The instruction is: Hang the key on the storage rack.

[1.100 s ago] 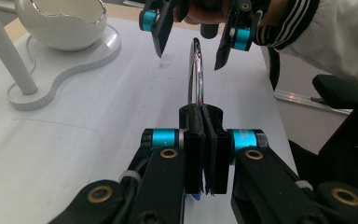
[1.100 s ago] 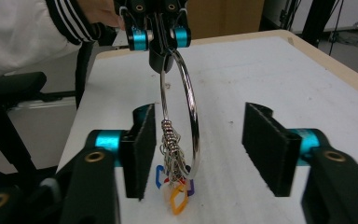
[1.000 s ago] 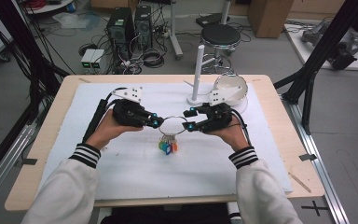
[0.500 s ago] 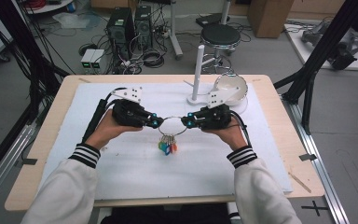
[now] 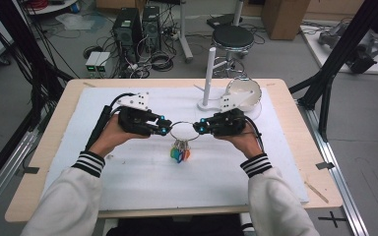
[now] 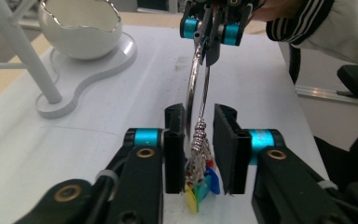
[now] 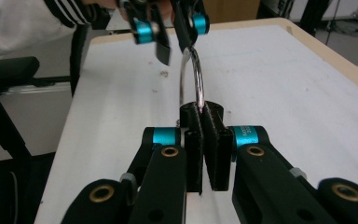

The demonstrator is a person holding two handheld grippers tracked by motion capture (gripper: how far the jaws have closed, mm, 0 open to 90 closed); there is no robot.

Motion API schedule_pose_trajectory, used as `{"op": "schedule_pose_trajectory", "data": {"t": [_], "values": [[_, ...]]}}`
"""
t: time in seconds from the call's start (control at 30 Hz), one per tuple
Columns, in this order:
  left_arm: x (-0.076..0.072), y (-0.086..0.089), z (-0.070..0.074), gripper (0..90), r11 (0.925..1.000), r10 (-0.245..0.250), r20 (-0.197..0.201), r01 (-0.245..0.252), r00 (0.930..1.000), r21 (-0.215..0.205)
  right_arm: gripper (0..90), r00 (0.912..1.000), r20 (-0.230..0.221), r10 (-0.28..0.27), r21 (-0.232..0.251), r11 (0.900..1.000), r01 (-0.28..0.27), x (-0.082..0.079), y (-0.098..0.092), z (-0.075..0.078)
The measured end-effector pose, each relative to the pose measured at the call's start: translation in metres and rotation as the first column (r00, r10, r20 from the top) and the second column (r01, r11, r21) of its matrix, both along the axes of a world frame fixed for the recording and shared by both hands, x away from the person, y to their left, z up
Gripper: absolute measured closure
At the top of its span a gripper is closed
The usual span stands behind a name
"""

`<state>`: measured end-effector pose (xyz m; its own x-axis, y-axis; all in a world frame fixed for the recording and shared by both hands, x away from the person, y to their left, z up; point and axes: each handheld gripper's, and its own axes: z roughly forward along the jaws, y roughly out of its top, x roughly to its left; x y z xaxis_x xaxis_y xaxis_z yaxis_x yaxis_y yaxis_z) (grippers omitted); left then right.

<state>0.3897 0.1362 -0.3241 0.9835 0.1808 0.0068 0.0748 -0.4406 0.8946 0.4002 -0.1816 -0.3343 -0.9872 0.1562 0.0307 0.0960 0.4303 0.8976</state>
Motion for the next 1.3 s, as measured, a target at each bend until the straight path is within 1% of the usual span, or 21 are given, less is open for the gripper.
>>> {"op": "schedule_pose_trajectory", "data": {"t": [0.03,0.07,0.1,0.17,0.2,0.27,0.3,0.4,0.43,0.5,0.57,0.63,0.67,0.7,0.73,0.77,0.9,0.97,1.2,1.23,1.3], "values": [[-0.001,0.002,-0.001,71.7,1.0000,0.007,0.010,-0.007,0.9999,-0.005,88.0,1.0000,0.000,0.000,0.000,1.000,0.000,0.000,0.000,0.000],[-0.002,0.004,-0.003,68.5,0.9997,0.021,0.014,-0.021,0.9997,-0.009,88.1,1.0000,-0.002,-0.004,0.000,1.000,0.004,0.001,-0.002,0.000],[-0.001,0.007,-0.005,59.2,0.9995,0.030,0.021,-0.029,0.9993,-0.007,88.1,0.9997,-0.005,-0.024,0.010,1.000,0.024,0.002,-0.006,0.001],[-0.002,0.013,-0.008,56.0,0.9982,0.060,0.029,-0.060,0.9978,0.004,88.0,0.9995,0.002,-0.032,0.013,0.999,0.032,0.003,-0.008,0.002],[-0.002,0.017,-0.010,46.7,0.9976,0.069,0.042,-0.069,0.9967,0.006,88.0,0.9985,0.008,-0.054,0.029,0.998,0.054,0.005,-0.014,0.003],[-0.003,0.026,-0.014,40.3,0.9949,0.101,0.047,-0.101,0.9937,-0.006,88.1,0.9967,0.011,-0.081,0.039,0.996,0.080,0.007,-0.020,0.005],[-0.004,0.030,-0.016,40.3,0.9925,0.122,0.053,-0.122,0.9911,-0.014,88.1,0.9967,0.011,-0.081,0.039,0.996,0.080,0.007,-0.020,0.005],[-0.006,0.045,-0.025,30.4,0.9822,0.187,0.046,-0.186,0.9813,-0.027,88.0,0.9924,0.000,-0.123,0.063,0.990,0.123,0.012,-0.031,0.006],[-0.007,0.049,-0.028,21.2,0.9762,0.215,0.043,-0.213,0.9757,-0.040,88.0,0.9909,-0.008,-0.134,0.072,0.988,0.134,0.013,-0.034,0.006],[-0.009,0.059,-0.033,18.0,0.9653,0.260,0.039,-0.258,0.9650,-0.040,88.0,0.9864,-0.011,-0.164,0.089,0.982,0.164,0.018,-0.042,0.007],[-0.012,0.067,-0.038,6.1,0.9492,0.312,0.035,-0.310,0.9494,-0.053,88.0,0.9777,-0.020,-0.209,0.107,0.972,0.210,0.023,-0.050,0.009],[-0.014,0.076,-0.042,5.9,0.9393,0.340,0.026,-0.338,0.9400,-0.056,88.1,0.9757,-0.019,-0.218,0.117,0.969,0.219,0.026,-0.053,0.010],[-0.016,0.080,-0.044,5.8,0.9352,0.350,0.025,-0.348,0.9364,-0.068,88.1,0.9690,-0.024,-0.246,0.128,0.960,0.247,0.031,-0.057,0.011],[-0.018,0.084,-0.045,5.8,0.9310,0.361,0.028,-0.358,0.9323,-0.072,88.1,0.9690,-0.024,-0.246,0.128,0.960,0.247,0.031,-0.057,0.011],[-0.020,0.087,-0.047,5.0,0.9265,0.371,0.031,-0.368,0.9280,-0.079,88.1,0.9651,-0.025,-0.261,0.136,0.956,0.262,0.033,-0.059,0.012],[-0.022,0.091,-0.049,1.7,0.9228,0.379,0.023,-0.376,0.9252,-0.085,88.0,0.9615,-0.033,-0.273,0.138,0.952,0.275,0.035,-0.061,0.012],[-0.030,0.104,-0.056,1.7,0.9107,0.404,0.021,-0.400,0.9147,-0.104,88.1,0.9478,-0.040,-0.317,0.160,0.934,0.319,0.044,-0.065,0.015],[-0.033,0.109,-0.059,1.7,0.9071,0.414,0.019,-0.411,0.9099,-0.090,88.2,0.9407,-0.043,-0.337,0.157,0.928,0.339,0.047,-0.064,0.016],[-0.051,0.123,-0.068,1.7,0.8887,0.441,0.045,-0.429,0.8963,-0.161,88.1,0.9229,-0.040,-0.383,0.166,0.908,0.384,0.058,-0.059,0.018],[-0.054,0.125,-0.070,1.7,0.8838,0.449,0.044,-0.436,0.8926,-0.169,88.1,0.9169,-0.054,-0.396,0.176,0.900,0.399,0.062,-0.059,0.015],[-0.058,0.129,-0.075,1.7,0.8765,0.461,0.045,-0.447,0.8862,-0.180,88.1,0.9139,-0.054,-0.402,0.174,0.897,0.405,0.064,-0.060,0.013]]}}
